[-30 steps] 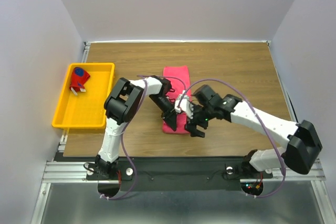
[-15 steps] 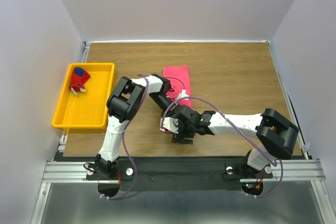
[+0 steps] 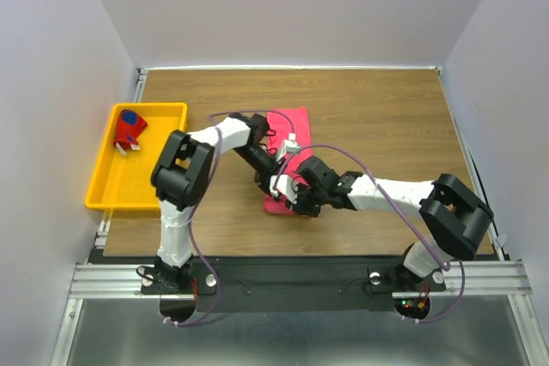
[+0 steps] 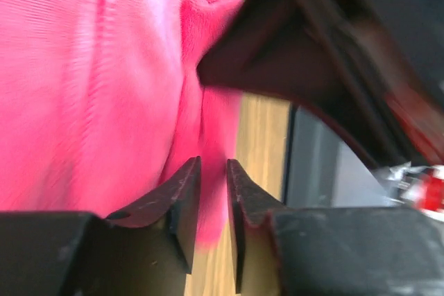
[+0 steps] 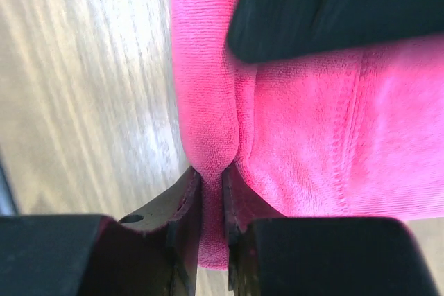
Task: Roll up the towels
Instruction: Roll the towel
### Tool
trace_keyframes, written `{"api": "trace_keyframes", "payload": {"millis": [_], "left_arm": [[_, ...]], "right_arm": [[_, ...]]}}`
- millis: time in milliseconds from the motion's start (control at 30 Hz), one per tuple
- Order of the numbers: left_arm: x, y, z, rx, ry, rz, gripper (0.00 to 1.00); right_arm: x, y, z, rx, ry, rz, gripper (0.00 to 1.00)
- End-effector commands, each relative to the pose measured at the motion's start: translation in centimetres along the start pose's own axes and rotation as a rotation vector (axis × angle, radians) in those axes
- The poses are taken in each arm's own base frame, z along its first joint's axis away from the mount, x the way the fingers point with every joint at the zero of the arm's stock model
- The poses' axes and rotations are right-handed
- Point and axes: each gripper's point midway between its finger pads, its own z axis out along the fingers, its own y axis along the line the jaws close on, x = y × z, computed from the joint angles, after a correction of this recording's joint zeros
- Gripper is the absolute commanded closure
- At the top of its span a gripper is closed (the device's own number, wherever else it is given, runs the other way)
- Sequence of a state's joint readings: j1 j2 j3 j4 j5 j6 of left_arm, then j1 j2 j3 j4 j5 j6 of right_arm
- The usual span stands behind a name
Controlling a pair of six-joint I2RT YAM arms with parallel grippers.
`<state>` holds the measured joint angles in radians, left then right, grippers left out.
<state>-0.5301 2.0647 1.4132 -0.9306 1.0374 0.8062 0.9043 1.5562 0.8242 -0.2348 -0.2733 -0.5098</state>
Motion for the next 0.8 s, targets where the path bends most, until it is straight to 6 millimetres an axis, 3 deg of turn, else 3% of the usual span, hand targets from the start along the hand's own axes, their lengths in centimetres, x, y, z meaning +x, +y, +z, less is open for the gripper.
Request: {"api": "trace_keyframes", "payload": {"millis": [0,233,400,433,533,567,667,700,767], "left_arm": [[-2.3,-1.1,-5.3,-0.166,-0.104,0.164,0.63],[-2.8,-0.5,-14.0,-0.5,-0.371,0.214,0.54],[-1.7,-2.0,-16.0,-0.727,-0.411,0.374,0.4],[-1.7,-3.0,-15.9,-0.783,-0.396,0.435,0.38],[0.7,-2.4,-13.5,-0.863,-0.262,0.547,0.36],[1.4,-3.0,-11.1,-0.843,-0.218,0.625,0.35],[2.1,-3.6,-8.4,-0.871,-0.156,0.727,0.3],[2.0,-4.3,-6.0,-0.839,-0.135,0.802,0.25],[1.7,-4.0,-4.9,-0.876,-0.099,0.863,0.25]], "right_arm": [[0.0,3.2,-1.6,-0.227,-0.038,0.143,1.0],[-1.7,4.4,-2.7,-0.466,-0.096,0.33,0.99],[-2.1,3.8,-2.5,-0.617,-0.115,0.488,0.99],[-2.4,3.2,-2.8,-0.636,-0.138,0.513,0.99],[-1.8,2.5,-2.0,-0.67,-0.13,0.581,0.99],[-1.7,1.9,-1.8,-0.688,-0.132,0.619,0.98],[-1.4,1.3,-1.4,-0.728,-0.125,0.684,0.98],[-1.3,0.9,-0.9,-0.743,-0.12,0.709,0.98],[-1.2,0.8,-0.9,-0.781,-0.124,0.75,0.98]]}}
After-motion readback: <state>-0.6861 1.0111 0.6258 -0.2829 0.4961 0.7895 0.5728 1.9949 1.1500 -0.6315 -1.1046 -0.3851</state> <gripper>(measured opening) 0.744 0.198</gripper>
